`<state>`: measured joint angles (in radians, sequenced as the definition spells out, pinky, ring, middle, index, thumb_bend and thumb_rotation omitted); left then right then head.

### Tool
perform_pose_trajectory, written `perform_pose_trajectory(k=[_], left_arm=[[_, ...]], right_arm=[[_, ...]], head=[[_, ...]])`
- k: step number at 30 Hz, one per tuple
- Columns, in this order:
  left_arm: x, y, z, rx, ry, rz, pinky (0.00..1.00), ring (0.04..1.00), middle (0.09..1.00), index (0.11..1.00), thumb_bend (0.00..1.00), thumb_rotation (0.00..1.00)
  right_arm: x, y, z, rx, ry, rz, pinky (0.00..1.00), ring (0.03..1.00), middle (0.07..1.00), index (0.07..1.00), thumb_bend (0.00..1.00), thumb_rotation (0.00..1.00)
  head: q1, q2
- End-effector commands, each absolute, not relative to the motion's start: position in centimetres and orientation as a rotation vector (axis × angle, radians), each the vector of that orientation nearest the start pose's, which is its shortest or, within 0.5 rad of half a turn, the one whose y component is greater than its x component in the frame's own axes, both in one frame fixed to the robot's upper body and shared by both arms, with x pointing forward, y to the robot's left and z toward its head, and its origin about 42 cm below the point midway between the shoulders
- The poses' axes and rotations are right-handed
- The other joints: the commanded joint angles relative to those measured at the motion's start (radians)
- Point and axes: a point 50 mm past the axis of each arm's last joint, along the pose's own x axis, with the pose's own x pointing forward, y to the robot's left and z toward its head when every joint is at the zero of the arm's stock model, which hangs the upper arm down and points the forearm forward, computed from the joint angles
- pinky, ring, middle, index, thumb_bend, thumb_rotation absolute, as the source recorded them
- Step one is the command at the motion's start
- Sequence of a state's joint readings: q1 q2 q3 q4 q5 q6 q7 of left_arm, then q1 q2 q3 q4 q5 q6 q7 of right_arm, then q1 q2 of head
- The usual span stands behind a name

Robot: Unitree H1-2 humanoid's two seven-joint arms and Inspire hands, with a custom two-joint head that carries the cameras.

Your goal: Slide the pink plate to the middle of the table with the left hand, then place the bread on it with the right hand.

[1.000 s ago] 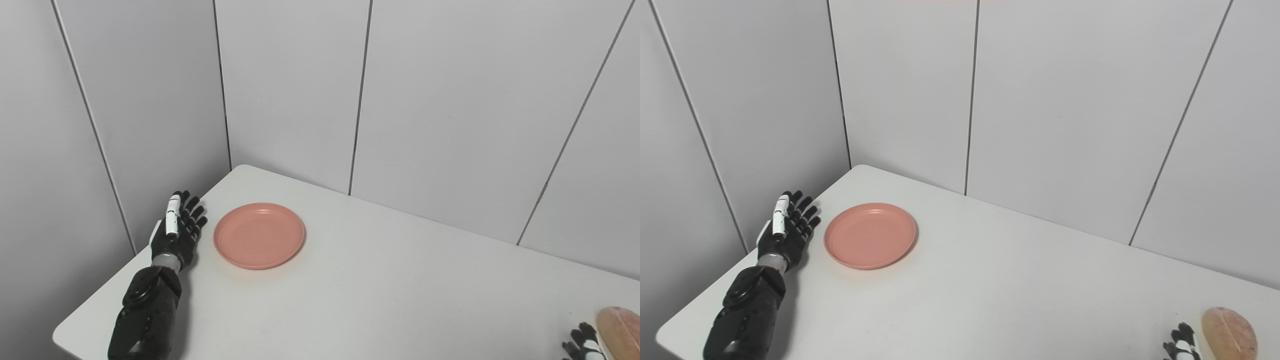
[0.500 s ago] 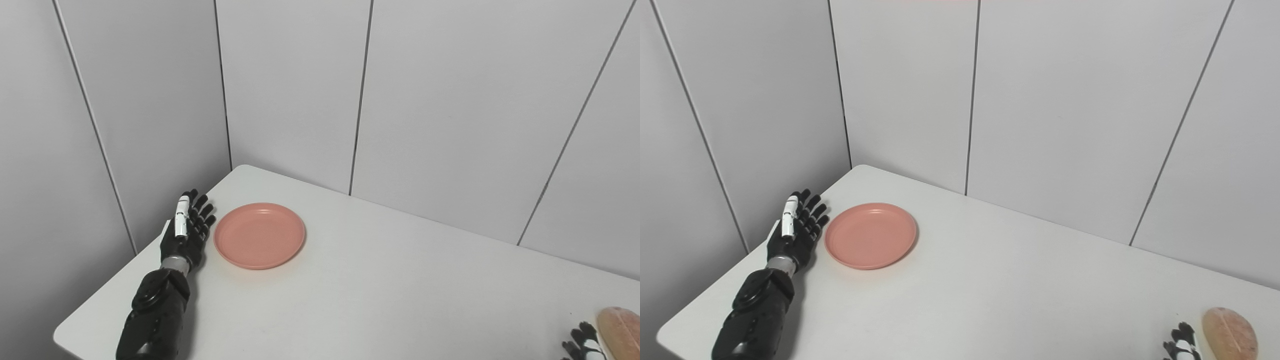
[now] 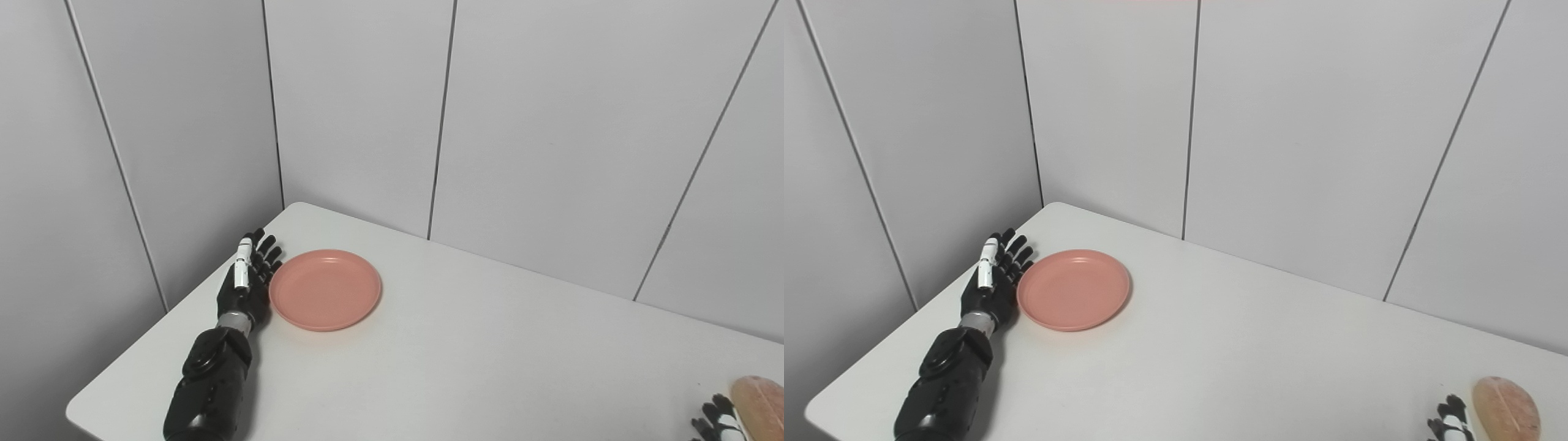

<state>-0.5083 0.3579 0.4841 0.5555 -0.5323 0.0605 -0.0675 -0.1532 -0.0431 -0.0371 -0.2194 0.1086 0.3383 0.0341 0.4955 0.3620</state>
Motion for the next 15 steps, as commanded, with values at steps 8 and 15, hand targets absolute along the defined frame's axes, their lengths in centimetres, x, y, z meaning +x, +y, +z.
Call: perform_pose_trajectory(k=[8, 15], left_arm=[[42.2, 41.3, 15.6, -0.449, -0.047, 0.278, 0.99, 0.971, 0.977, 0.974, 0.25, 1.0], [42.3, 40.5, 14.3, -0.46, -0.018, 0.266, 0.98, 0.951, 0.95, 0.941, 0.33, 1.0]], right_arm=[[32.3, -21.2, 19.6, 0.053, -0.091, 0.069, 1.0, 0.997, 0.997, 0.999, 0.15, 1.0], [32.4, -20.9, 19.8, 0.042, -0.096, 0.072, 1.0, 1.0, 1.0, 1.0, 0.13, 1.0]], head=[[-0.027, 0.013], [-0.059, 0.026]])
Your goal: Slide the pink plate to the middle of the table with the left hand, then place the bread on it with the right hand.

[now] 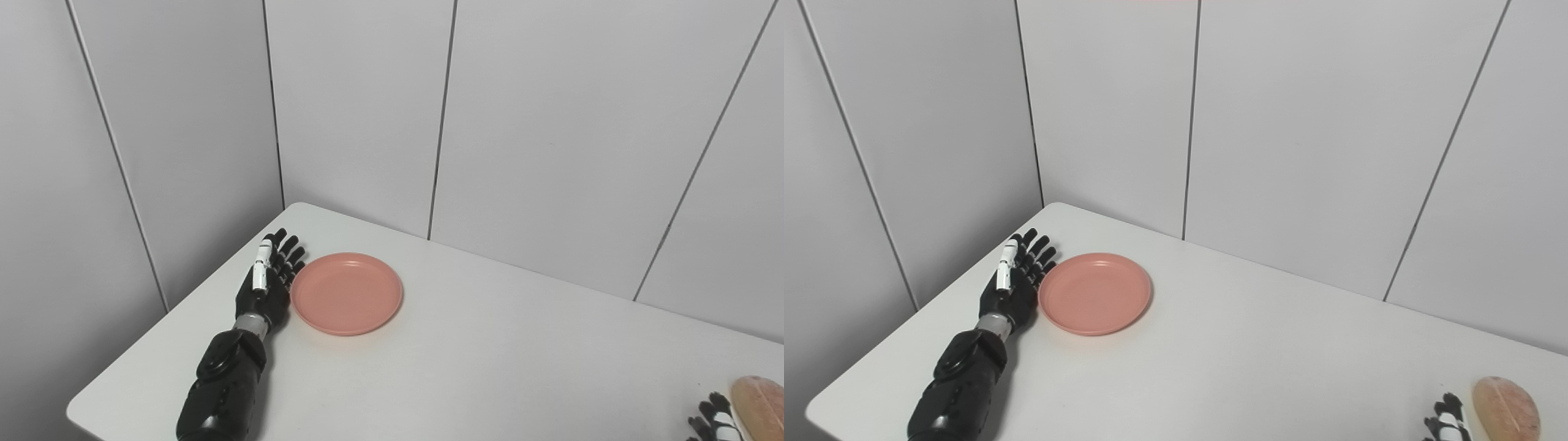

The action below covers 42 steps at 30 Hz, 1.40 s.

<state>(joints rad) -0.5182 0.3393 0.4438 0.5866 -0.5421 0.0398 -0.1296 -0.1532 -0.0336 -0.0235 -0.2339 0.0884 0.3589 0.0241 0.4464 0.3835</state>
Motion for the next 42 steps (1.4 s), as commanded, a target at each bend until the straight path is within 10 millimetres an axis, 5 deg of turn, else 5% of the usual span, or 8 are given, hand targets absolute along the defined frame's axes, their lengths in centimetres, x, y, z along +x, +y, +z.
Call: perform_pose_trajectory(k=[1, 42], left_arm=[[42.3, 40.3, 14.2, -0.46, -0.018, 0.259, 0.99, 0.953, 0.952, 0.941, 0.33, 1.0], [43.7, 25.6, 13.9, -0.437, 0.133, -0.127, 0.93, 0.927, 0.929, 0.929, 0.32, 1.0]], right_arm=[[32.4, -20.9, 19.7, 0.04, -0.097, 0.071, 1.0, 0.998, 0.999, 1.0, 0.13, 1.0], [33.2, -19.1, 18.9, 0.014, -0.129, 0.092, 0.95, 0.955, 0.966, 0.964, 0.23, 1.0]], head=[[-0.011, 0.005], [-0.239, 0.081]])
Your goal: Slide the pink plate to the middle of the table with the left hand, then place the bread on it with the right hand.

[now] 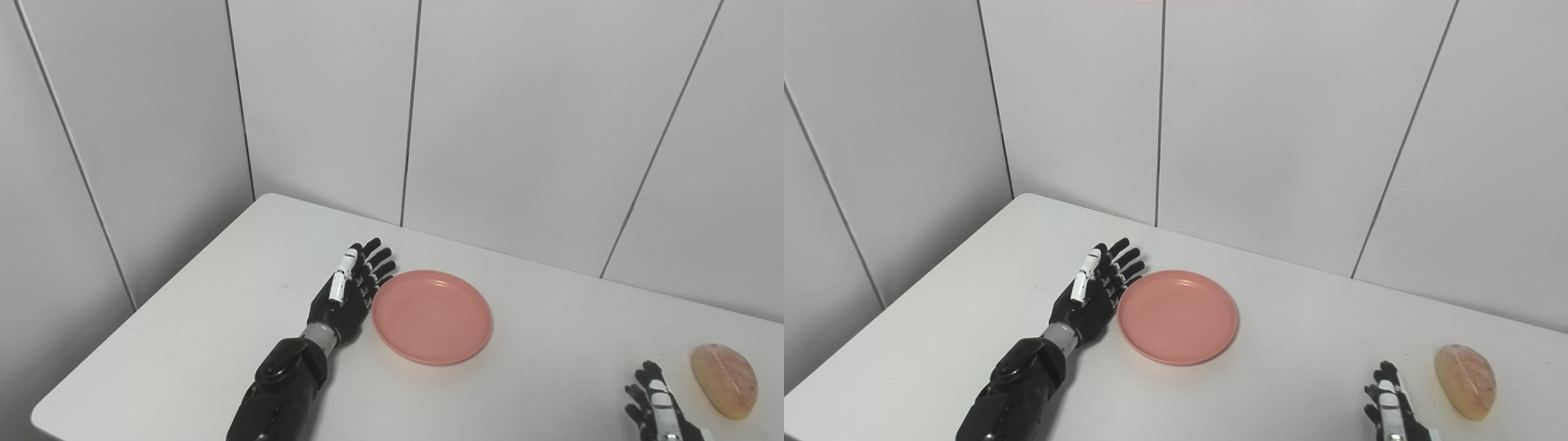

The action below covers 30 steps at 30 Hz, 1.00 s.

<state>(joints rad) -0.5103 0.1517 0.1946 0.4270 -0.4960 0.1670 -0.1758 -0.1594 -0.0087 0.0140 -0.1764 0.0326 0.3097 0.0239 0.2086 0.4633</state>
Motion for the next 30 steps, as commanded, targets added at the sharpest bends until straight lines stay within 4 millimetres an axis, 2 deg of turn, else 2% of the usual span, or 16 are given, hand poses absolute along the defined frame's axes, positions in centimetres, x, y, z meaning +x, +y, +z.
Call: perform_pose_trajectory(k=[1, 9, 14, 17, 19, 30], left_arm=[[43.7, 24.9, 14.0, -0.443, 0.137, -0.137, 0.94, 0.928, 0.931, 0.932, 0.33, 1.0], [43.5, 22.2, 14.2, -0.457, 0.157, -0.177, 0.92, 0.915, 0.918, 0.911, 0.33, 1.0], [43.0, 20.6, 14.6, -0.445, 0.155, -0.222, 0.91, 0.911, 0.917, 0.908, 0.34, 1.0], [42.5, 20.1, 14.9, -0.454, 0.151, -0.245, 0.92, 0.916, 0.921, 0.908, 0.34, 1.0], [42.2, 19.9, 14.9, -0.464, 0.15, -0.257, 0.95, 0.933, 0.936, 0.916, 0.34, 1.0], [41.0, 18.3, 14.5, -0.448, 0.155, -0.302, 0.94, 0.931, 0.936, 0.922, 0.34, 1.0]], right_arm=[[33.2, -19.0, 18.9, 0.015, -0.127, 0.091, 0.95, 0.955, 0.967, 0.965, 0.23, 1.0], [33.3, -18.3, 19.1, 0.018, -0.126, 0.087, 0.96, 0.956, 0.971, 0.974, 0.24, 1.0], [33.4, -17.8, 19.4, 0.009, -0.131, 0.079, 0.95, 0.954, 0.967, 0.969, 0.25, 1.0], [33.4, -17.4, 19.6, 0.015, -0.127, 0.071, 0.95, 0.948, 0.96, 0.961, 0.26, 1.0], [33.5, -17.1, 19.8, 0.024, -0.126, 0.064, 0.94, 0.94, 0.952, 0.953, 0.25, 1.0], [34.2, -15.8, 20.5, -0.004, -0.132, 0.033, 0.91, 0.924, 0.942, 0.942, 0.29, 1.0]], head=[[-0.013, 0.004], [-0.066, 0.023], [-0.131, 0.045], [-0.194, 0.058], [-0.201, 0.06], [-0.31, 0.096]])
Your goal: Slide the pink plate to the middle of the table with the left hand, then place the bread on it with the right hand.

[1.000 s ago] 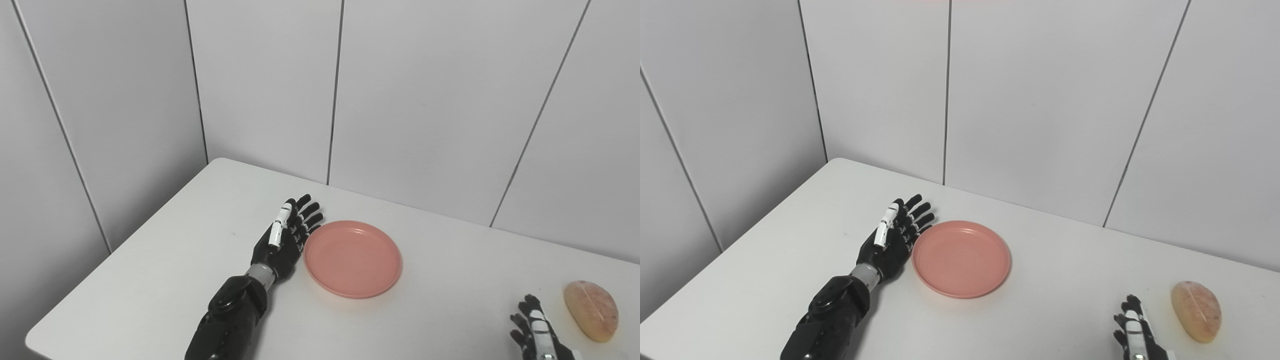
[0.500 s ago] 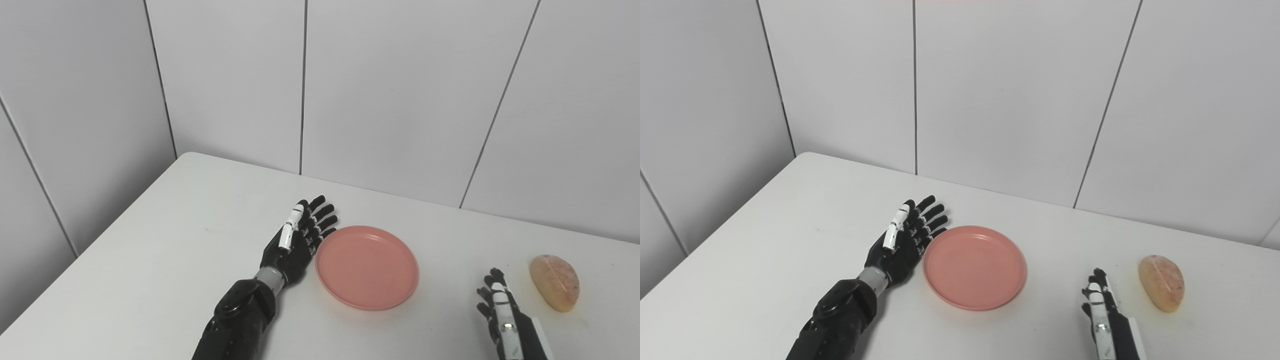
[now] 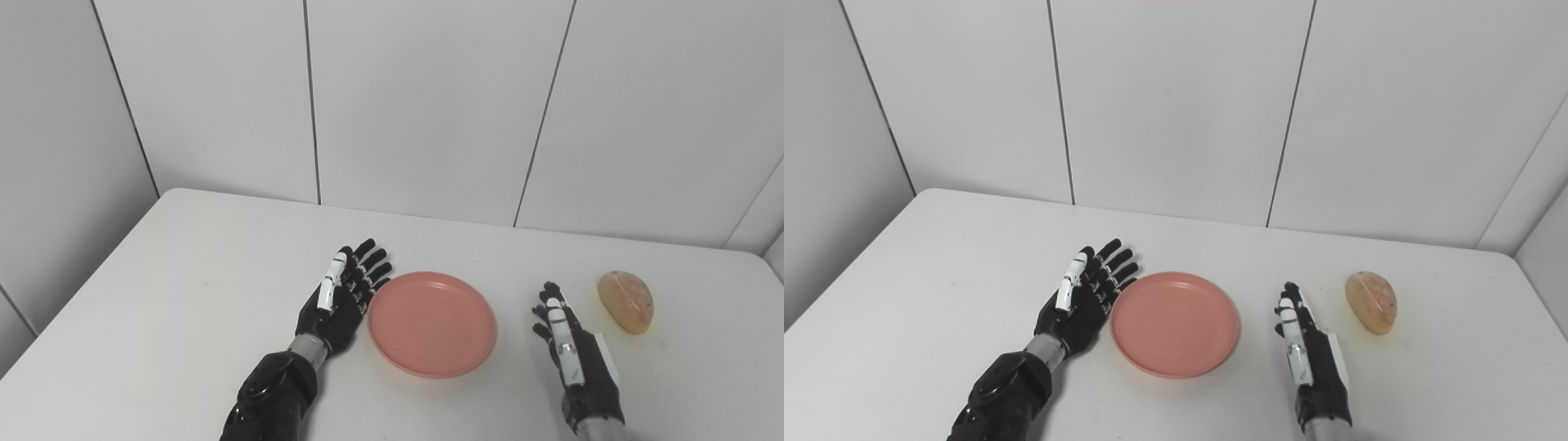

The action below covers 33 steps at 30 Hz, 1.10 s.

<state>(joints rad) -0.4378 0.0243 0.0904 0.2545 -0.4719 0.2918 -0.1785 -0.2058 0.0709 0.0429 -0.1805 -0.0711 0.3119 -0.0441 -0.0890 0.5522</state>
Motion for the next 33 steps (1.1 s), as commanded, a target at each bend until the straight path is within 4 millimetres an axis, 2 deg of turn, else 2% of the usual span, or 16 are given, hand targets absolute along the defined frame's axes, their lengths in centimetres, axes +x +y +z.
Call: perform_pose_trajectory(k=[1, 15, 33], left_arm=[[41.0, 18.2, 14.5, -0.446, 0.156, -0.303, 0.93, 0.93, 0.935, 0.921, 0.34, 1.0], [38.4, 17.4, 13.6, -0.444, 0.157, -0.335, 0.94, 0.936, 0.94, 0.927, 0.35, 1.0], [37.4, 17.5, 13.3, -0.431, 0.118, -0.337, 0.95, 0.943, 0.943, 0.926, 0.35, 1.0]], right_arm=[[34.2, -15.8, 20.6, -0.007, -0.132, 0.031, 0.9, 0.921, 0.939, 0.94, 0.29, 1.0], [34.3, -15.0, 21.2, -0.029, -0.133, 0.018, 0.88, 0.904, 0.92, 0.922, 0.31, 1.0], [34.0, -14.6, 21.6, -0.072, -0.165, 0.0, 0.83, 0.878, 0.904, 0.911, 0.29, 1.0]], head=[[-0.013, 0.007], [-0.066, 0.03], [-0.131, 0.025]])
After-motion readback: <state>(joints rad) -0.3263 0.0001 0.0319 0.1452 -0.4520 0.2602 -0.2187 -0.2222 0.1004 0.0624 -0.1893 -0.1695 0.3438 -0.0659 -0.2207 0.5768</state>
